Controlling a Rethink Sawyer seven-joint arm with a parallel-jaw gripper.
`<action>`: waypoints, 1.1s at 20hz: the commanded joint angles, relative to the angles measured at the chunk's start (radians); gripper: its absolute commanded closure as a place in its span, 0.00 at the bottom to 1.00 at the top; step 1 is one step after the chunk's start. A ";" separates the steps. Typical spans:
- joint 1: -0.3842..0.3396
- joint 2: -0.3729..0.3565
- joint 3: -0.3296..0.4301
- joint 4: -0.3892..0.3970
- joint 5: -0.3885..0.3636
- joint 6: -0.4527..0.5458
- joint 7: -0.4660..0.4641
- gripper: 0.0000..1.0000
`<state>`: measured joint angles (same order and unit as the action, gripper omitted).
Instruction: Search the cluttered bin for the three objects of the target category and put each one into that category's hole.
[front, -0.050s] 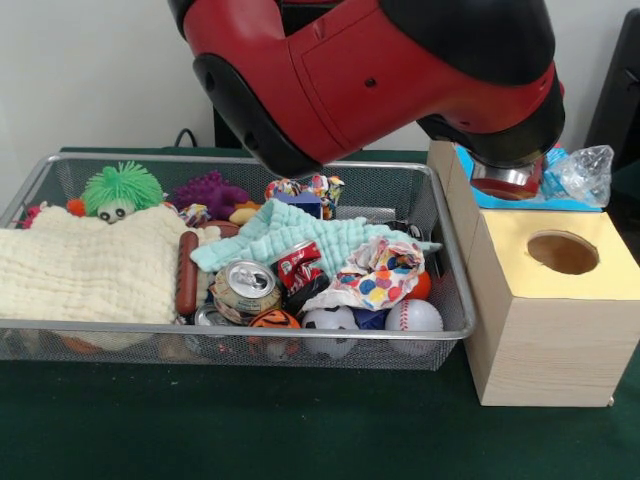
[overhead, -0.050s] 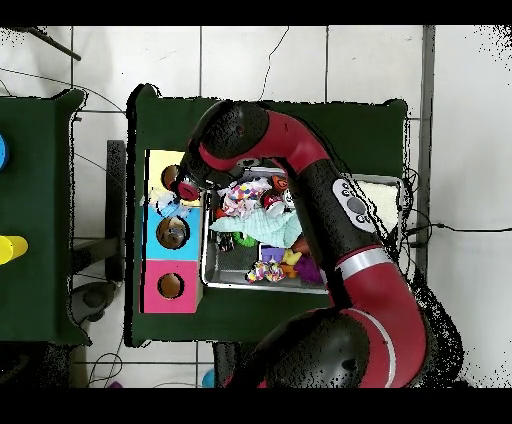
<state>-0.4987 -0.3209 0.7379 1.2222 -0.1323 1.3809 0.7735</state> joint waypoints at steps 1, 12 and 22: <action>-0.003 -0.015 -0.042 0.107 -0.043 0.020 0.033 1.00; 0.008 -0.023 -0.077 0.124 -0.088 0.046 0.038 1.00; -0.004 -0.027 -0.070 0.158 -0.085 0.031 0.056 1.00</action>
<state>-0.4958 -0.3352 0.7152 1.3004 -0.1888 1.3882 0.7735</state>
